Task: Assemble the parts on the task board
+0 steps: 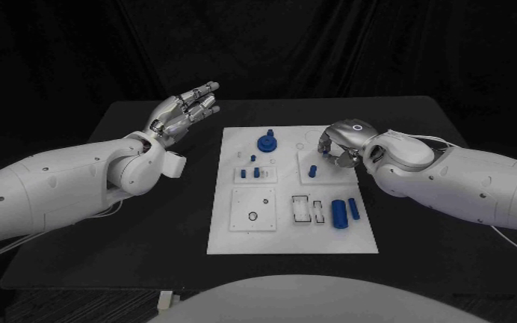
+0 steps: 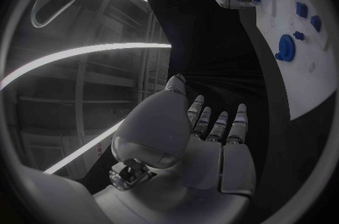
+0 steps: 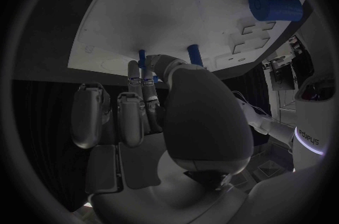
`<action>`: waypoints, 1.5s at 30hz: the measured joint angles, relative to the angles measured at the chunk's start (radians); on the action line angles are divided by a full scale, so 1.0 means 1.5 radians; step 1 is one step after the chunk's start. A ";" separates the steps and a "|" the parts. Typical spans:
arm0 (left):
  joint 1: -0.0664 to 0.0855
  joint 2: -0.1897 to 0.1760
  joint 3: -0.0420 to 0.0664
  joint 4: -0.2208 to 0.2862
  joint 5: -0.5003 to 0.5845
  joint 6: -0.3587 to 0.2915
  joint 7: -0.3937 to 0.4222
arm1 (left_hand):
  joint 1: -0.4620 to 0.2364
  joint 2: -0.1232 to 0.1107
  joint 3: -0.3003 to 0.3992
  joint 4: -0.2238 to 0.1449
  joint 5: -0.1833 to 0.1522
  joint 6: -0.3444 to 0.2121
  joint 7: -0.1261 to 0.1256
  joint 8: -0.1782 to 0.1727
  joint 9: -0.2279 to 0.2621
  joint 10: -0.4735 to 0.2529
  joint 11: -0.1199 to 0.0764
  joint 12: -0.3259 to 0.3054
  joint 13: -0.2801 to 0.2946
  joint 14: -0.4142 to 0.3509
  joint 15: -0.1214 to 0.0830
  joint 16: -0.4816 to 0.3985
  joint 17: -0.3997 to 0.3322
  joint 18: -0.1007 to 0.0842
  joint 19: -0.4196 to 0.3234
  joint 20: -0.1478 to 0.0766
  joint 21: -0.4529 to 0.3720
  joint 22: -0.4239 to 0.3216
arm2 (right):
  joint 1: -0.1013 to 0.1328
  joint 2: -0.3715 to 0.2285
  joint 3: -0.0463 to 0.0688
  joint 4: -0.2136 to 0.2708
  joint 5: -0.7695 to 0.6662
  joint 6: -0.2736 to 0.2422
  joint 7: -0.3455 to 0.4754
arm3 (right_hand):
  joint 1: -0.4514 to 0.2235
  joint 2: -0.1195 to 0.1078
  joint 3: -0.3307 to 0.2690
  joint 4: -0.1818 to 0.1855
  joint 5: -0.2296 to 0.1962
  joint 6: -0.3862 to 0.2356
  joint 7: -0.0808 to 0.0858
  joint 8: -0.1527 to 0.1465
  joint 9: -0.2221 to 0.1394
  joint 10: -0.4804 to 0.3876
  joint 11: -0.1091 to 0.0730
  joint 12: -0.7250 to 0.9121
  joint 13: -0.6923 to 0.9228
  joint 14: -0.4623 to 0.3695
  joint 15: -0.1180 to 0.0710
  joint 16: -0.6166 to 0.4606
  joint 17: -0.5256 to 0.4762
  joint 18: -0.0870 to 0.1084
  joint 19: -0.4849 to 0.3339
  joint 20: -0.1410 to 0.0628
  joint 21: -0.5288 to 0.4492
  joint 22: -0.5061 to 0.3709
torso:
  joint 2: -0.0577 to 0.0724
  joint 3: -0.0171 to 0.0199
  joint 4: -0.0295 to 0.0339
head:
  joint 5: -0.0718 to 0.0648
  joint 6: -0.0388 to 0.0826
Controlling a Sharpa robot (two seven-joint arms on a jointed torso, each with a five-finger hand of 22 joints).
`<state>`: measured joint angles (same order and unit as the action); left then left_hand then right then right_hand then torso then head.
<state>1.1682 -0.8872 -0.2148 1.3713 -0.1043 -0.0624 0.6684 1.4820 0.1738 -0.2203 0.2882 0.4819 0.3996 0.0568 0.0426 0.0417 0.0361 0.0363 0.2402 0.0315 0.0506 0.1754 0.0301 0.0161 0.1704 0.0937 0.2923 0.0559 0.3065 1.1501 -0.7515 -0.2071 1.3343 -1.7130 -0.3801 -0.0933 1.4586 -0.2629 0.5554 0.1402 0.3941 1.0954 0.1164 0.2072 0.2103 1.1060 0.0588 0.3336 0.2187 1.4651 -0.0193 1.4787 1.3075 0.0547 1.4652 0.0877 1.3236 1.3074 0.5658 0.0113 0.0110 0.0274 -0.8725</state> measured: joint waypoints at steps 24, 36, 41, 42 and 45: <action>-0.001 0.004 0.000 -0.008 0.000 0.012 -0.013 | 0.011 -0.001 0.000 0.000 0.006 0.008 0.008 0.000 0.001 0.005 0.009 0.007 0.000 0.013 0.008 0.008 0.002 0.000 0.017 0.000 0.005 0.013 | 0.065 -0.065 0.001 0.153 0.007 -0.037 0.002 | 0.000 0.003 0.009 -0.013 -0.018 0.001 -0.001 0.004 0.011 0.008 -0.003 0.001 0.001 0.000 0.000 0.000 0.000 0.000 0.000 0.000 0.003 0.000 | 0.000 -0.0002 -0.0003 | 0.008 0.000; -0.001 0.006 0.000 -0.008 0.000 0.014 -0.020 | 0.011 -0.001 0.000 0.000 0.006 0.008 0.008 0.000 0.001 0.005 0.009 0.007 0.001 0.016 0.010 0.008 0.003 0.000 0.017 0.000 0.005 0.012 | 0.039 -0.038 0.000 0.258 -0.009 -0.032 -0.016 | -0.003 0.006 0.011 -0.015 -0.021 -0.001 0.001 0.004 0.012 0.009 -0.004 0.004 0.001 0.000 0.000 0.000 0.000 0.000 0.000 0.000 0.003 0.000 | 0.000 -0.0004 0.0001 | 0.021 0.000; -0.002 0.006 0.000 -0.009 0.000 0.016 -0.021 | 0.011 -0.001 0.000 0.000 0.006 0.008 0.008 0.000 0.001 0.002 0.012 0.007 0.001 0.015 0.011 0.011 0.003 0.000 0.017 0.000 0.005 0.012 | 0.014 -0.017 0.000 0.259 -0.023 -0.028 -0.019 | -0.003 0.006 0.012 -0.016 -0.021 -0.001 0.001 0.004 0.012 0.010 -0.005 0.004 0.000 0.000 0.000 0.000 0.000 0.000 0.000 0.000 0.003 0.000 | 0.000 -0.0006 0.0003 | 0.028 0.000; -0.002 0.006 0.000 -0.009 0.000 0.016 -0.022 | 0.011 -0.001 0.000 0.000 0.006 0.008 0.008 0.000 0.001 0.002 0.012 0.007 0.001 0.015 0.010 0.011 0.003 0.000 0.017 0.000 0.005 0.012 | 0.008 -0.012 0.000 0.258 -0.027 -0.027 -0.019 | -0.003 0.006 0.012 -0.016 -0.021 -0.002 0.001 0.004 0.012 0.010 -0.005 0.004 0.000 0.000 0.000 0.000 0.000 0.000 0.000 0.000 0.003 0.000 | 0.000 -0.0006 0.0003 | 0.029 0.000; -0.005 0.006 0.000 -0.011 0.000 0.017 -0.022 | 0.011 -0.001 0.000 0.000 0.006 0.008 0.008 0.000 0.001 0.002 0.012 0.007 0.001 0.015 0.010 0.011 0.003 0.000 0.017 0.000 0.005 0.012 | -0.004 0.000 0.000 0.252 -0.034 -0.024 -0.019 | -0.003 0.006 0.012 -0.016 -0.021 -0.006 0.001 0.004 0.012 0.010 -0.005 0.004 0.000 0.000 0.000 0.000 0.000 0.000 0.000 0.000 0.003 0.000 | 0.000 -0.0006 0.0003 | 0.032 0.000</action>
<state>1.1613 -0.8783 -0.2149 1.3547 -0.1037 -0.0371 0.6354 1.4988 0.1730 -0.2202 0.2882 0.4906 0.4110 0.0682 0.0426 0.0433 0.0392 0.0539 0.2507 0.0329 0.0738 0.1911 0.0462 0.0205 0.1703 0.1191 0.2929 0.0638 0.3239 1.1441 -0.7510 -0.2073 1.7129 -1.7645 -0.4163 -0.1223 1.4535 -0.2537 0.5740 0.1156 0.3620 1.0859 0.1183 0.2129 0.2282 1.1206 0.0514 0.3399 0.2183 1.4650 -0.0193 1.4787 1.3073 0.0546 1.4651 0.0877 1.3276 1.3074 0.5656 0.0105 0.0115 0.0748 -0.8725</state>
